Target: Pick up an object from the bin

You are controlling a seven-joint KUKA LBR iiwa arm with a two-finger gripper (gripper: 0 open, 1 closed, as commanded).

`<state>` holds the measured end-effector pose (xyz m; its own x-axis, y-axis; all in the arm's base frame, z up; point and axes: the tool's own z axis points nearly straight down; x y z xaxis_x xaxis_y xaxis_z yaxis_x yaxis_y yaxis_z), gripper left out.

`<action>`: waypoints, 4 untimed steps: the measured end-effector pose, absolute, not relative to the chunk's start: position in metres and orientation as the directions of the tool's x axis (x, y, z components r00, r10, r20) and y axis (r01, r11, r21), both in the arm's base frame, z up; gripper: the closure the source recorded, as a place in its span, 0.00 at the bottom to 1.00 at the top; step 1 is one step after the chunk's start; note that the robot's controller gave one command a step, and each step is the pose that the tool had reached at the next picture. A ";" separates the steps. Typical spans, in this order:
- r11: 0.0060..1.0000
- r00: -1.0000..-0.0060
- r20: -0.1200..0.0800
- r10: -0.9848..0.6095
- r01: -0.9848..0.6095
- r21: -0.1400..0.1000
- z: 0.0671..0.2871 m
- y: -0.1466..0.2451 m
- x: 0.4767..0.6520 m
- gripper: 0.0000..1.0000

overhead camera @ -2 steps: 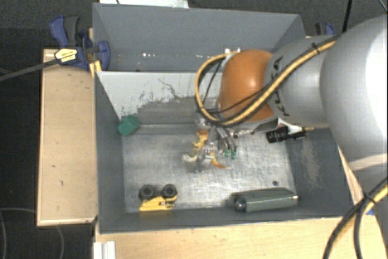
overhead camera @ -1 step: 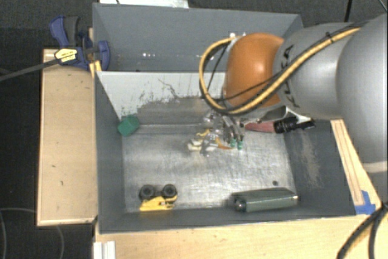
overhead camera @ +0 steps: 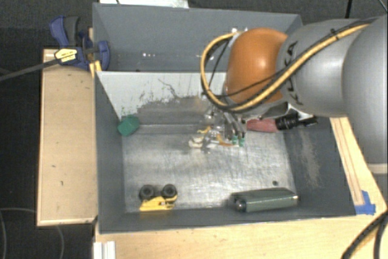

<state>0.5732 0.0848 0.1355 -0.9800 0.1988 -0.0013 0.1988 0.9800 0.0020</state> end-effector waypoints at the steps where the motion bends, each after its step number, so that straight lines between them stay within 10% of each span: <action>1: 1.000 -1.000 -0.006 0.019 0.019 0.001 0.146 0.077 0.566 1.00; 2: 0.991 -0.991 0.003 -0.135 -0.135 0.000 0.185 0.081 0.570 1.00; 3: 1.000 -1.000 -0.010 -0.002 -0.002 0.002 0.149 0.080 0.573 1.00; 4: 0.981 -0.981 -0.008 -0.195 -0.195 0.000 0.302 0.092 0.569 1.00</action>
Offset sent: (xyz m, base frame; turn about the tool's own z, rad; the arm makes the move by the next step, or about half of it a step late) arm 0.0054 0.0023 0.1037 -0.1988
